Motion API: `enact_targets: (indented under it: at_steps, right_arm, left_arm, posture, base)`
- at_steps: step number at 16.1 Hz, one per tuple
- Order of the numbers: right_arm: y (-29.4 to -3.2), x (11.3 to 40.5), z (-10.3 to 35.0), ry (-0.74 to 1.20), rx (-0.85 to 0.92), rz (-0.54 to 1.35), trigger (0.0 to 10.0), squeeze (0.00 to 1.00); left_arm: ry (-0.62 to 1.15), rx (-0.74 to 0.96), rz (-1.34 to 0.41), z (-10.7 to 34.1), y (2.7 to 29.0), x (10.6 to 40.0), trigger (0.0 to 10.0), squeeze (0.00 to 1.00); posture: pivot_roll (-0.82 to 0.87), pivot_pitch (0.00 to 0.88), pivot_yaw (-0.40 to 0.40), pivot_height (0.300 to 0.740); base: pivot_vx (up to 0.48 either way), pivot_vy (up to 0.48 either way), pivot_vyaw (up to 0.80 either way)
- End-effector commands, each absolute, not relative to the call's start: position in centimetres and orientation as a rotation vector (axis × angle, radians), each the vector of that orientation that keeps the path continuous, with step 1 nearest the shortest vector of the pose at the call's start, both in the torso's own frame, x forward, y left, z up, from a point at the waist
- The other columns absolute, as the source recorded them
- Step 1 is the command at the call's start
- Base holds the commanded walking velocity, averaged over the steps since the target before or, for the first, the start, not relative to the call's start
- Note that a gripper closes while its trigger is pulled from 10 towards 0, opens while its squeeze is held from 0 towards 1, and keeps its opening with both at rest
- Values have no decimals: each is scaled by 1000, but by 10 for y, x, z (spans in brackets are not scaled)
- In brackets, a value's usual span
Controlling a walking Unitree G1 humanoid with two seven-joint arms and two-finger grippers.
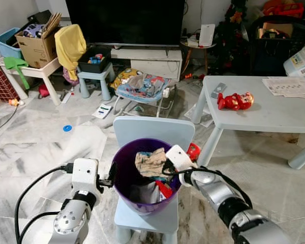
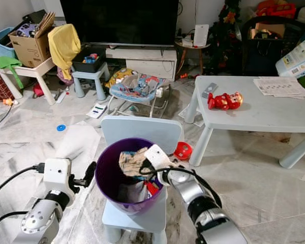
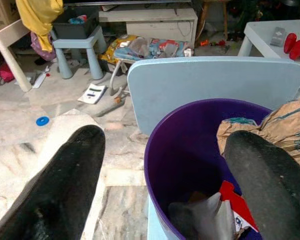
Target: Picking trash to rubbish bin
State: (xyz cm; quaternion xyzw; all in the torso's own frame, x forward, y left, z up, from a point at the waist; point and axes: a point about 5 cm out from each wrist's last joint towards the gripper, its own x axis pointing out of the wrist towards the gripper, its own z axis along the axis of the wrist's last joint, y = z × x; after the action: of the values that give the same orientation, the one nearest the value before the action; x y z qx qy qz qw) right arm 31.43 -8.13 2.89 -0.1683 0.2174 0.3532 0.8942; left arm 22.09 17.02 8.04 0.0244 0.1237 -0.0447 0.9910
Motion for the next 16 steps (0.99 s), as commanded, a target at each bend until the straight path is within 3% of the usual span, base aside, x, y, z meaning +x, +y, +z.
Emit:
enact_targets:
  at_steps: [1,10,15,16]
  right_arm:
    - [-78,313,27,459,-342,750,10000,1000]
    - [-67,326,48,294,-296,688,10000,1000]
    - [-80,347,84,118,-173,553,10000,1000]
    - [-94,355,104,23,-127,472,10000,1000]
  left_arm:
    - [246,56,-86,84,170,222,10000,1000]
    - [310,-38,-244,78,147,230,10000,1000]
    - [243,-19,-223,93,149,247,10000,1000]
    - [155,1,-157,110,154,265,10000,1000]
  posture:
    - [165,0,-46,740]
    - [143,0,-44,740]
    - [121,0,-35,740]
    - [91,0,-29,740]
  base:
    - [0,0,0]
    - [0,0,0]
    - [0,0,0]
    - [0,0,0]
